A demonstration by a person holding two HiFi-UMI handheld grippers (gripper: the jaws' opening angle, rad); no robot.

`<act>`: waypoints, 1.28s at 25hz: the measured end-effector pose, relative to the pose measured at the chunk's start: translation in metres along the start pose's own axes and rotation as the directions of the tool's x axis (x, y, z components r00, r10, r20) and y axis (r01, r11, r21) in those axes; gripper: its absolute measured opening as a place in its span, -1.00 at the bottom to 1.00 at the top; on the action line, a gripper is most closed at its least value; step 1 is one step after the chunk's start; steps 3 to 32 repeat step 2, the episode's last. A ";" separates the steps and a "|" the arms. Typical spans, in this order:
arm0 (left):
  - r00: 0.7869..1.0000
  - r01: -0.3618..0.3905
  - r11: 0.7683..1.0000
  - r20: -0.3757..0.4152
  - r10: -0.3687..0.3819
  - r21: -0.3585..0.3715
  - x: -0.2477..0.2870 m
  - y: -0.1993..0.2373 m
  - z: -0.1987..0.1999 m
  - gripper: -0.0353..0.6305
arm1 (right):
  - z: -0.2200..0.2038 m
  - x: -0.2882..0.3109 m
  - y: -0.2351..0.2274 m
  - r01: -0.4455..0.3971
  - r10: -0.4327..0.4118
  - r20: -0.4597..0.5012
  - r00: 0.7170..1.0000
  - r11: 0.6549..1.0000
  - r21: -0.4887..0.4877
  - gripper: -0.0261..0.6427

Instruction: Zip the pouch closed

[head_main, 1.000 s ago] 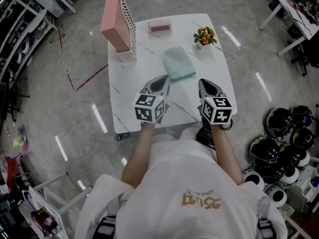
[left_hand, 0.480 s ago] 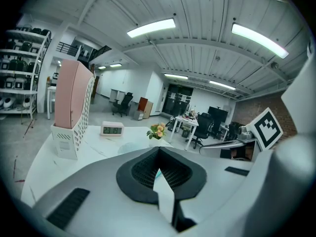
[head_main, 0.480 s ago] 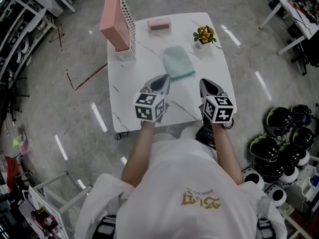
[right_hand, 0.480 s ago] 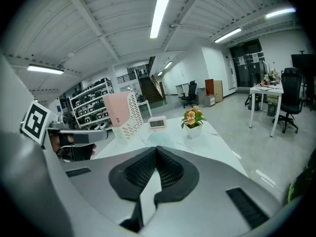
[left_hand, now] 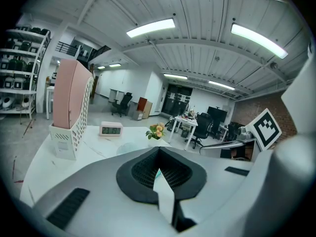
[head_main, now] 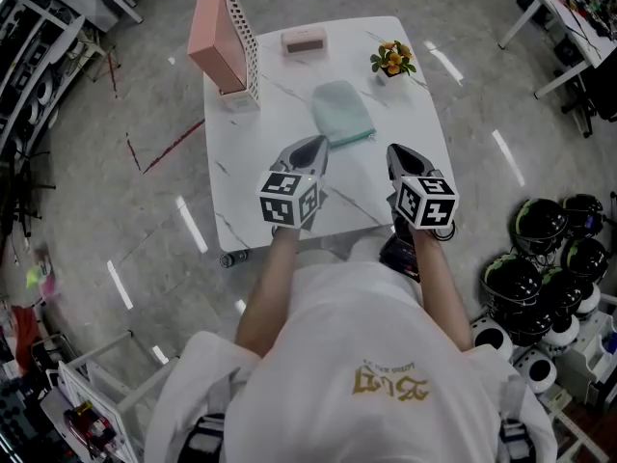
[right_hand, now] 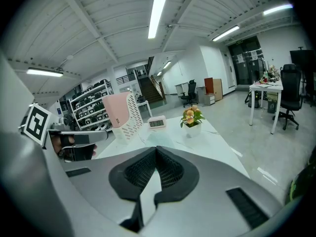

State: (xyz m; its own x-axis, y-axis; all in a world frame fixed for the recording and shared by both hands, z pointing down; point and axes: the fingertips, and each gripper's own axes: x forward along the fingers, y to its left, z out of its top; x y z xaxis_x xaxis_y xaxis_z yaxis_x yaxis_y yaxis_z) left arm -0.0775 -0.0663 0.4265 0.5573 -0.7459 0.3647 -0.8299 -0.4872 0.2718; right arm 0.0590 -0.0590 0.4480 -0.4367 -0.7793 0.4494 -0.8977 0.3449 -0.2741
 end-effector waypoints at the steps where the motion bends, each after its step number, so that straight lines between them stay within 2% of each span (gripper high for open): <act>1: 1.000 0.000 1.000 0.000 0.000 0.000 0.000 0.001 0.000 -0.84 | 0.001 0.000 0.000 -0.003 0.003 0.001 1.000 1.000 0.001 -0.89; 32: 1.000 -0.001 1.000 0.000 0.001 0.001 0.001 0.001 0.000 -0.84 | 0.001 0.001 0.000 -0.005 0.005 0.002 1.000 1.000 0.001 -0.89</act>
